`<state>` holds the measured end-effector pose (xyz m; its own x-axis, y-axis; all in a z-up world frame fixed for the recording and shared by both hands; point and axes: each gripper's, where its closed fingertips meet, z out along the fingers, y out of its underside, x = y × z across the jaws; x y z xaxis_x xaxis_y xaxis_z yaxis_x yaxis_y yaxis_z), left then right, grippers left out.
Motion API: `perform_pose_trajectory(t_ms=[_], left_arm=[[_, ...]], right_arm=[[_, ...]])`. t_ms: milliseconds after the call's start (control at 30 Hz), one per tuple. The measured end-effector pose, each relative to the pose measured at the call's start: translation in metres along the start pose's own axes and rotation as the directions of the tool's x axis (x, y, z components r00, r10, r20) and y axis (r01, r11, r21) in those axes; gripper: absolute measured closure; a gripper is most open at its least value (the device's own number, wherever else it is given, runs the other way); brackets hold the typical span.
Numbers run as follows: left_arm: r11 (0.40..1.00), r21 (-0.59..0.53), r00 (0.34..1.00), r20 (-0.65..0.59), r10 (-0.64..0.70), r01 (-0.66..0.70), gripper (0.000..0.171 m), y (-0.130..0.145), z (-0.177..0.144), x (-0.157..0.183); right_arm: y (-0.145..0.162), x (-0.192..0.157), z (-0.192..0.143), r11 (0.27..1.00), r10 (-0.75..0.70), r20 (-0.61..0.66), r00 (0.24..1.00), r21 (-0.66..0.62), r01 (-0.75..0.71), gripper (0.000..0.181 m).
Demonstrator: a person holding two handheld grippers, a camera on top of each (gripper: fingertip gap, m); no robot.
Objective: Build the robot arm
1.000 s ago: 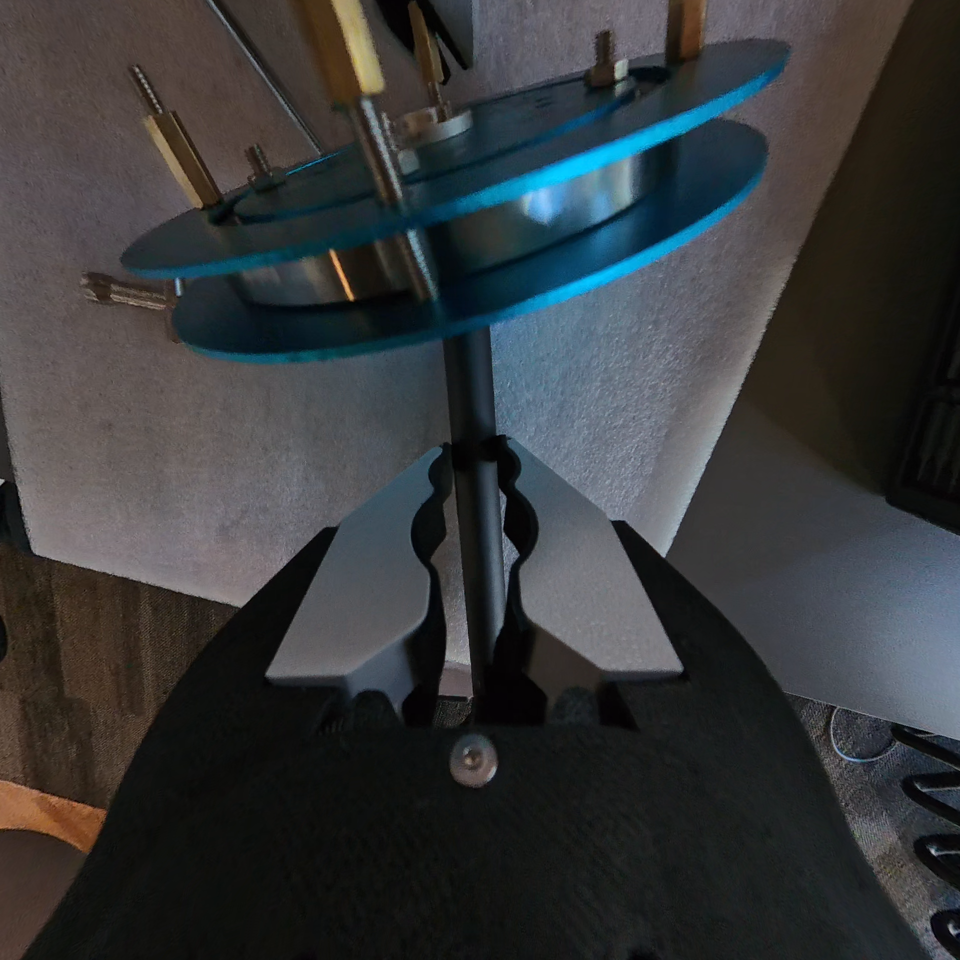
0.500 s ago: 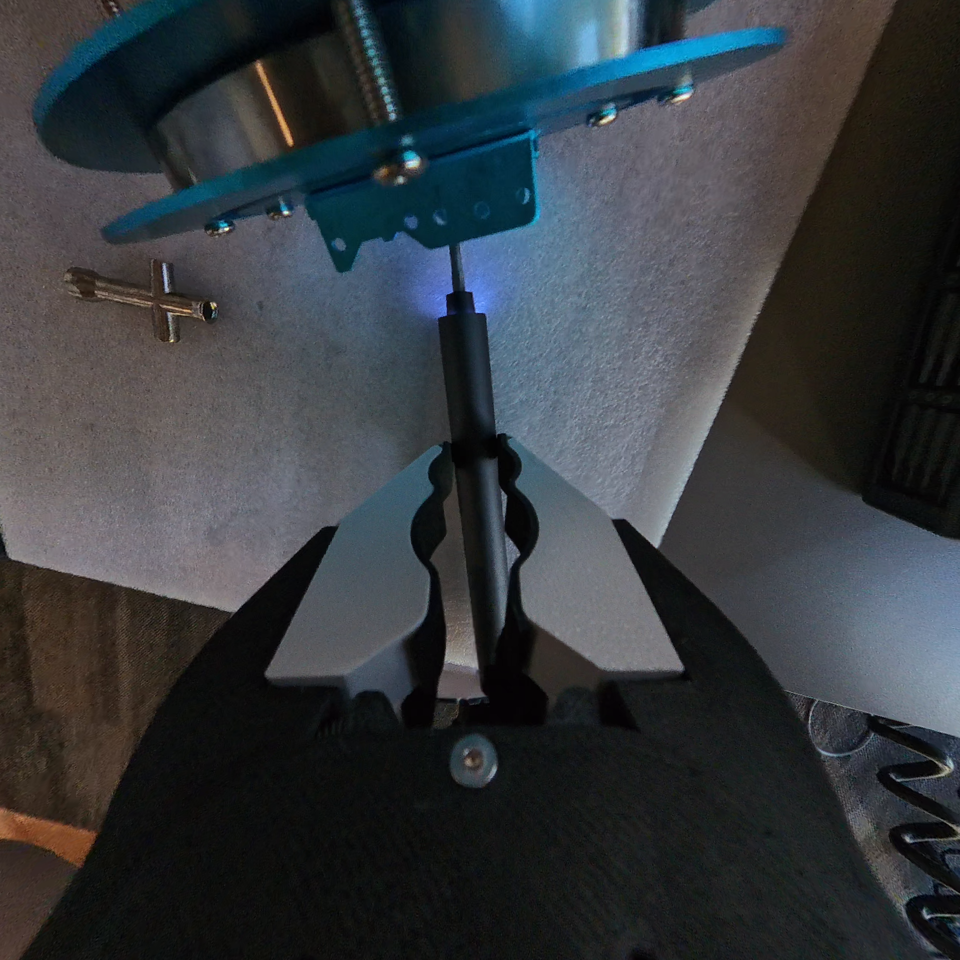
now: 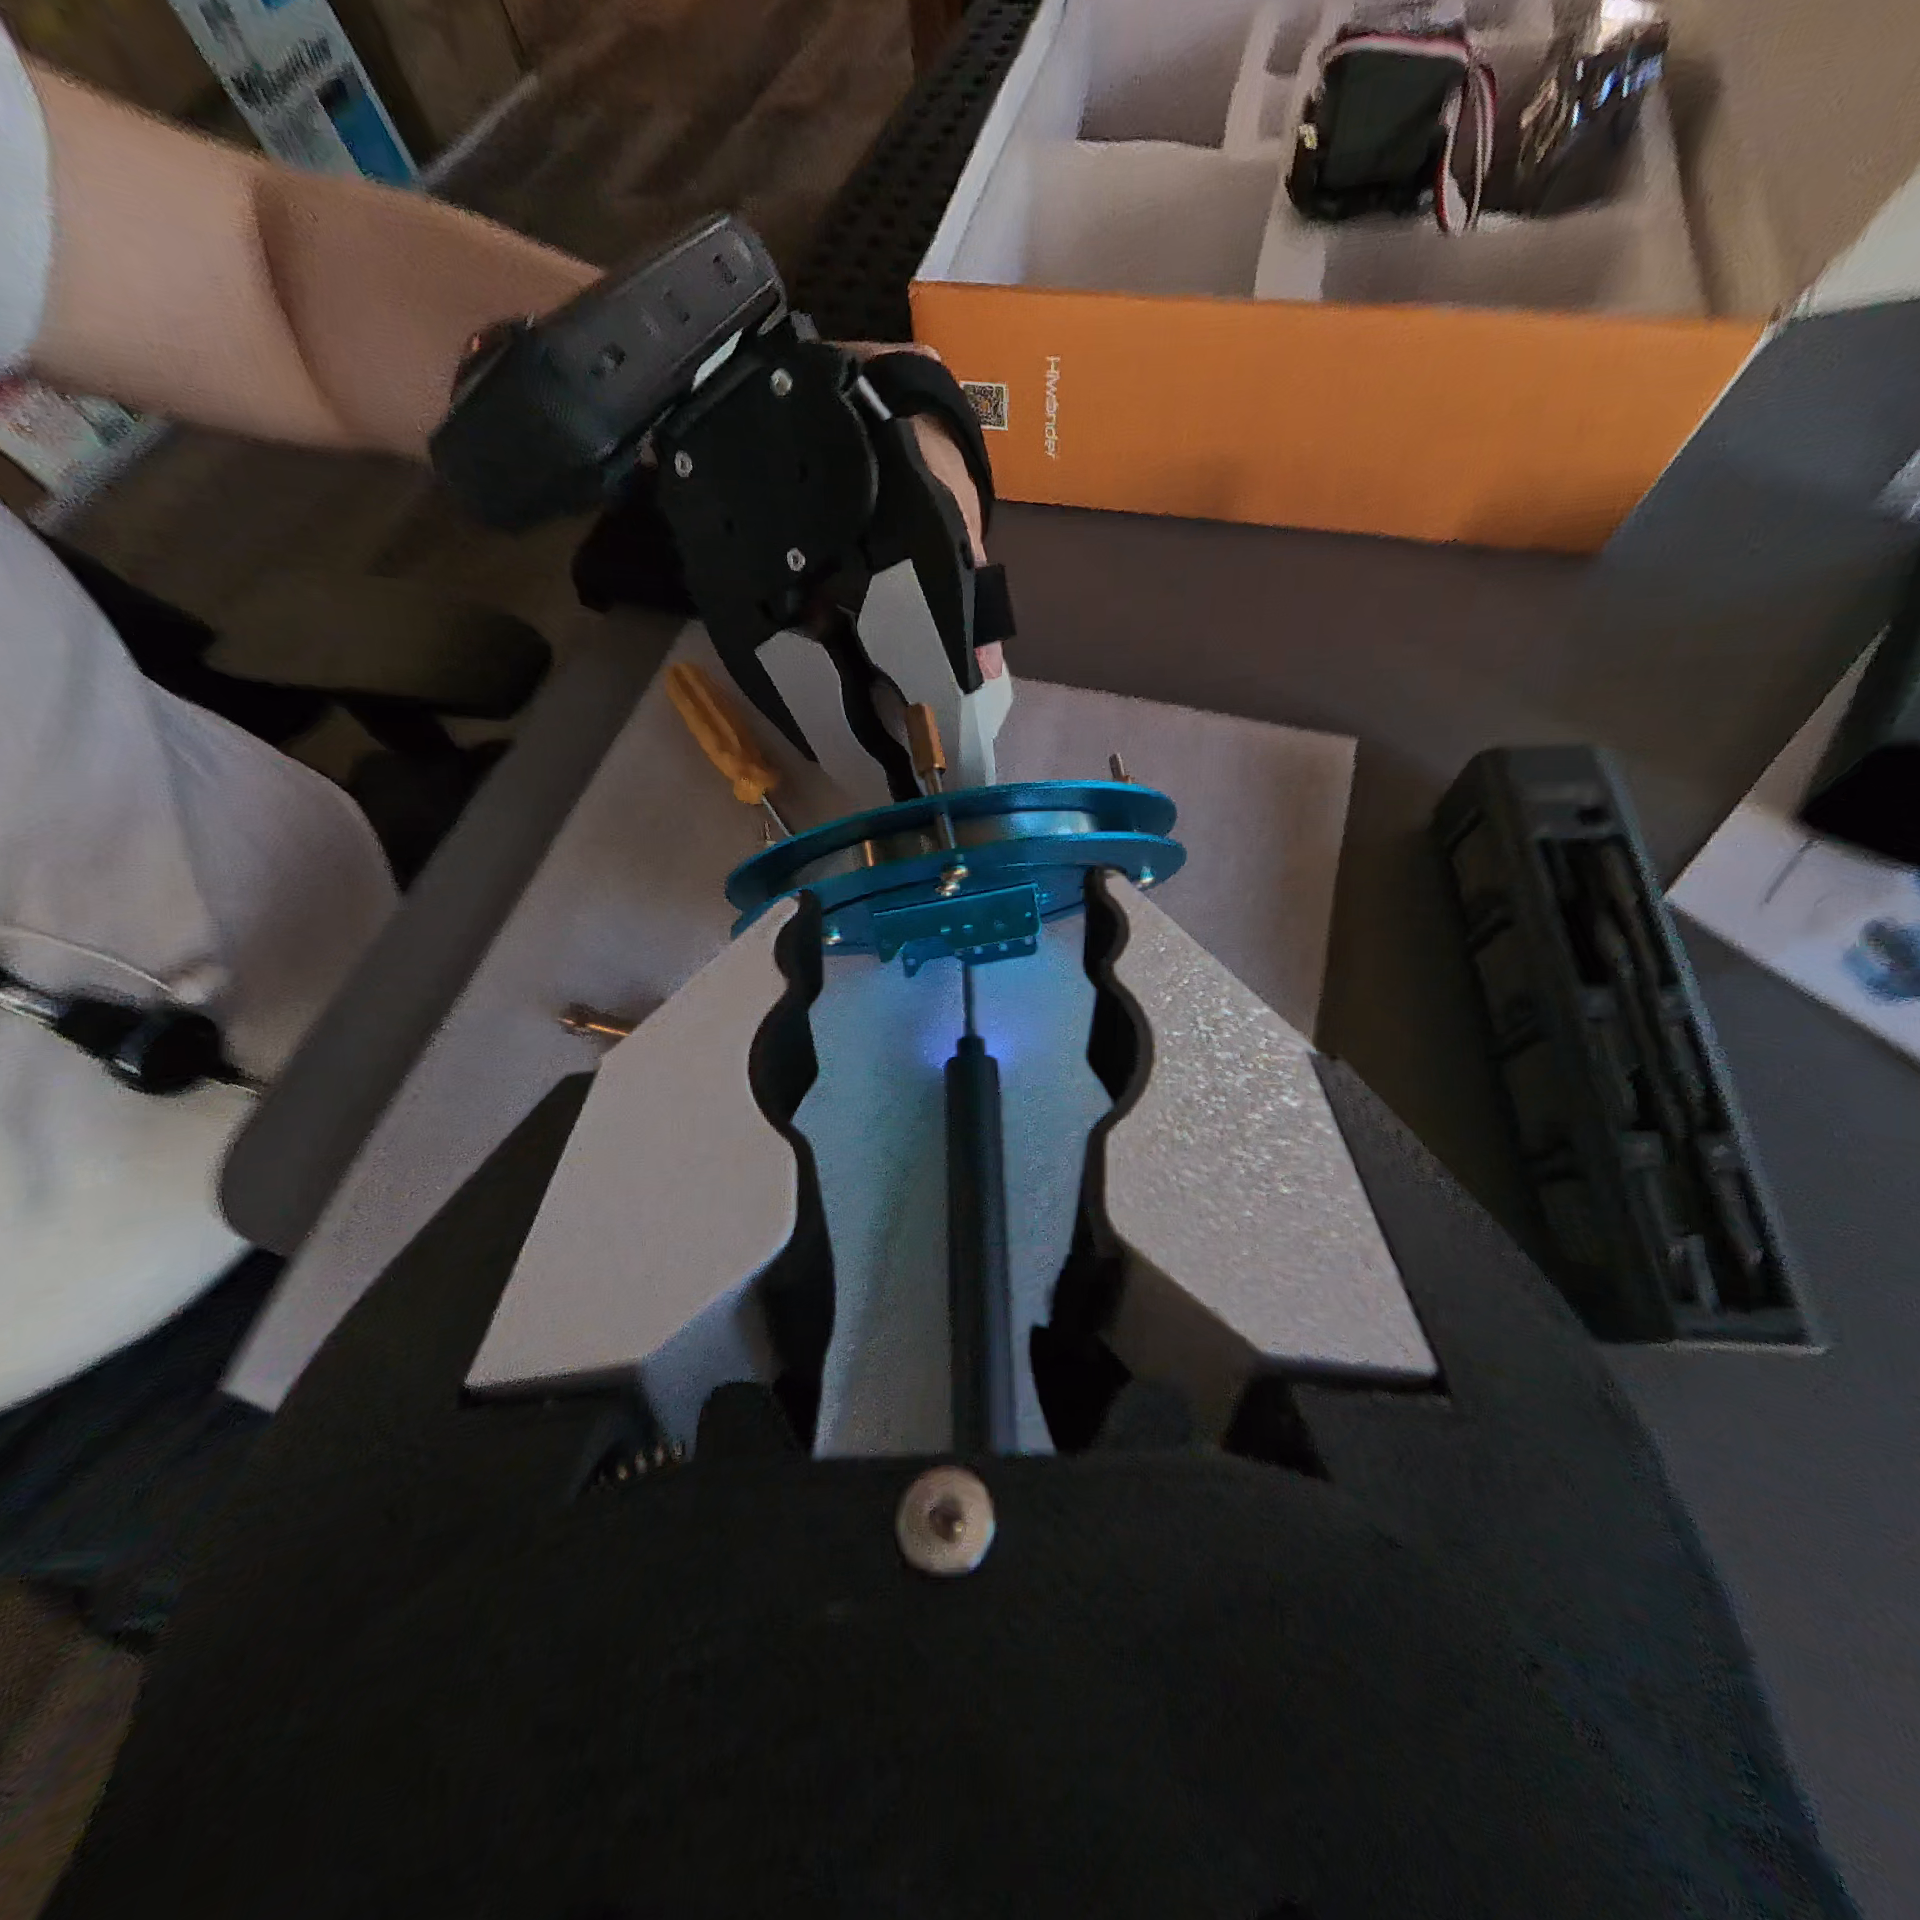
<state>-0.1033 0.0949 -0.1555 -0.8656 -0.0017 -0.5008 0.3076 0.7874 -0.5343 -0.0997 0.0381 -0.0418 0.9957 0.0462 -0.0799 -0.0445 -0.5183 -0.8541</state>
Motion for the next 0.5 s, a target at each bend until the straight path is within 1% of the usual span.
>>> perform_pose_trajectory(t_ms=[67,133,200,500], left_arm=[[1.0,0.003,1.0,-0.001,-0.001,0.001,0.168,0.0,0.0,0.0],[1.0,0.002,1.0,0.0,0.002,-0.002,0.168,0.0,0.0,0.0],[1.0,0.001,1.0,0.004,0.004,-0.004,0.168,0.0,0.0,0.0],[1.0,0.008,1.0,0.012,-0.015,0.015,0.168,0.0,0.0,0.0]], right_arm=[[0.0,-0.005,0.008,0.996,-0.089,-0.003,0.996,0.014,0.089,0.129],[-0.004,-0.004,0.014,0.997,-0.064,0.021,0.998,0.045,0.063,0.131],[-0.008,-0.003,0.015,0.998,-0.022,0.048,0.999,0.067,0.019,0.137],[-0.008,-0.005,0.016,0.999,-0.026,0.015,1.0,0.029,0.025,0.139]])
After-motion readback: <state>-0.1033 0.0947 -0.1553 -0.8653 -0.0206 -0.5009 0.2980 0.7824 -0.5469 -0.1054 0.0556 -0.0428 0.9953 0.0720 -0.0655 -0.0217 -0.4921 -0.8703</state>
